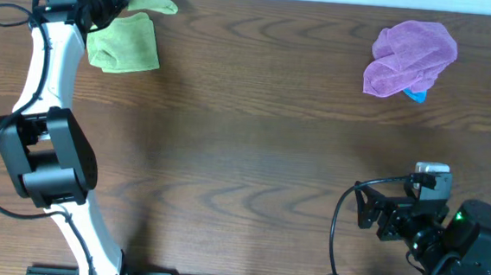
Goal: Fold the cloth
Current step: 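Grasp the folded green bundle with the left gripper and carry it to top left, then lower the bundle onto the small green cloth and open the left gripper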
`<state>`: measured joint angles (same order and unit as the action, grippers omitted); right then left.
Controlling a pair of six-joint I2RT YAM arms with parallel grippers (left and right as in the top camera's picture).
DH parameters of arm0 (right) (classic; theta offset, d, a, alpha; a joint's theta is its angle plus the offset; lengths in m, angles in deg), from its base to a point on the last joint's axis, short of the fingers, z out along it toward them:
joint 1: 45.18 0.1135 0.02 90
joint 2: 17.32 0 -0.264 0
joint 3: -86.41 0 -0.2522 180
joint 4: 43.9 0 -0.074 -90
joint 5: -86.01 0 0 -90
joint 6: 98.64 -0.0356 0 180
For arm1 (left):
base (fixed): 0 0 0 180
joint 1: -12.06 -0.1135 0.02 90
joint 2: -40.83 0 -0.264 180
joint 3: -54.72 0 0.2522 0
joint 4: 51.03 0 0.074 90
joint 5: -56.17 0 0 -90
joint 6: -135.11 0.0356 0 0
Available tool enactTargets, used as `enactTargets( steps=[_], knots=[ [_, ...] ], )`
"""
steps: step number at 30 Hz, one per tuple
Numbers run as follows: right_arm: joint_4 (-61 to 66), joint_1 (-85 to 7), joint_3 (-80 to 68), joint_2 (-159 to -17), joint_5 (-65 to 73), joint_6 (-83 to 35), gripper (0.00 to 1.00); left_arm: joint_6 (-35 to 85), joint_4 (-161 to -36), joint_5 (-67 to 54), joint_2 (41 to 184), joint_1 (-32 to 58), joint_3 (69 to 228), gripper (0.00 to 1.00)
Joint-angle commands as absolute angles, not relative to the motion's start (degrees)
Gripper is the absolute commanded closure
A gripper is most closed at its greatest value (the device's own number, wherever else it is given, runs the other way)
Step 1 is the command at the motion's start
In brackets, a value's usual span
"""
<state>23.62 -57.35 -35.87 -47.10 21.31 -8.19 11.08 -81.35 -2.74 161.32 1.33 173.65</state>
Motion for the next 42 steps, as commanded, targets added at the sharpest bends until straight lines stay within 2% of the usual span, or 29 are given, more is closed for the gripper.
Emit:
enactTargets(
  steps=[1,15,34,42],
  knots=[
    [23.6,-57.7,-36.1,-46.9,21.9,-9.0,0.01,13.9,-81.5,-3.8,163.3,1.6,174.5,0.94],
    [23.6,-57.7,-36.1,-46.9,21.9,-9.0,0.01,18.1,-84.5,-4.3,170.2,1.2,174.5,0.94],
    [23.6,-57.7,-36.1,-46.9,21.9,-9.0,0.01,25.0,-90.2,-7.2,170.3,-4.1,174.5,0.94],
    [23.6,-57.7,-36.1,-46.9,21.9,-9.0,0.01,29.6,-94.4,-12.8,170.3,-4.2,174.5,0.94]
  ],
)
